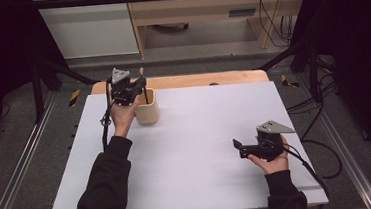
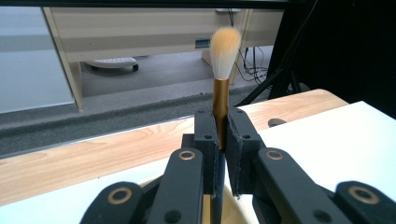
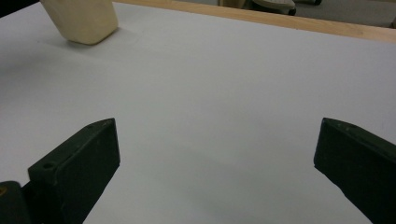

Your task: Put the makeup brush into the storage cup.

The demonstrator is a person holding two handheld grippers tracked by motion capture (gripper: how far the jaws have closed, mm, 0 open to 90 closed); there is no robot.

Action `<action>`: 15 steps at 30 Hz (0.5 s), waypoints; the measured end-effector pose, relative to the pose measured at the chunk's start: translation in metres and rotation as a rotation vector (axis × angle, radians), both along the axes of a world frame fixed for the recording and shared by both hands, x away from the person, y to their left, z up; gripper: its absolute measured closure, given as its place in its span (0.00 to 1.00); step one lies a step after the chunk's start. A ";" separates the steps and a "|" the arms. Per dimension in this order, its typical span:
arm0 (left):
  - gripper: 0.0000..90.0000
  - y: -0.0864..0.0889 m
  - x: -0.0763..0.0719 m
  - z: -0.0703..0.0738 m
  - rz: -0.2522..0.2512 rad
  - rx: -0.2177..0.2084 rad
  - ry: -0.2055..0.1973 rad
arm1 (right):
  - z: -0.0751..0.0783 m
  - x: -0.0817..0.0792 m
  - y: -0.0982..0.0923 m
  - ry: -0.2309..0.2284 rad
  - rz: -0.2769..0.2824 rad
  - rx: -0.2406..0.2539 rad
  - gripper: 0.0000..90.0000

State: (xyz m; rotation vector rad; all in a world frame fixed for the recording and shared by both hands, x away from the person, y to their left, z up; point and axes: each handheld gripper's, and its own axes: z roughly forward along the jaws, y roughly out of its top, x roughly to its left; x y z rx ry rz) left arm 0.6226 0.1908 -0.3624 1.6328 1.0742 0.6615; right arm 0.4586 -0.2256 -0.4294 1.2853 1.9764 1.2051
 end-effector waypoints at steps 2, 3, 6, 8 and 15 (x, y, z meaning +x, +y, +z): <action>0.93 0.001 -0.001 -0.004 0.001 0.003 0.007 | 0.000 0.000 0.000 0.000 0.000 -0.002 0.01; 0.93 0.001 -0.001 -0.006 0.001 0.004 0.010 | 0.000 0.000 0.000 -0.001 0.001 -0.002 0.01; 0.93 0.002 -0.001 -0.011 0.001 0.008 0.021 | 0.000 0.000 0.000 -0.001 0.000 -0.004 0.01; 0.93 0.002 -0.001 -0.013 0.000 0.007 0.024 | 0.000 0.000 0.001 0.002 0.001 0.001 0.01; 0.93 0.000 -0.002 -0.022 -0.004 0.014 0.044 | -0.001 0.000 0.001 0.002 0.000 -0.003 0.01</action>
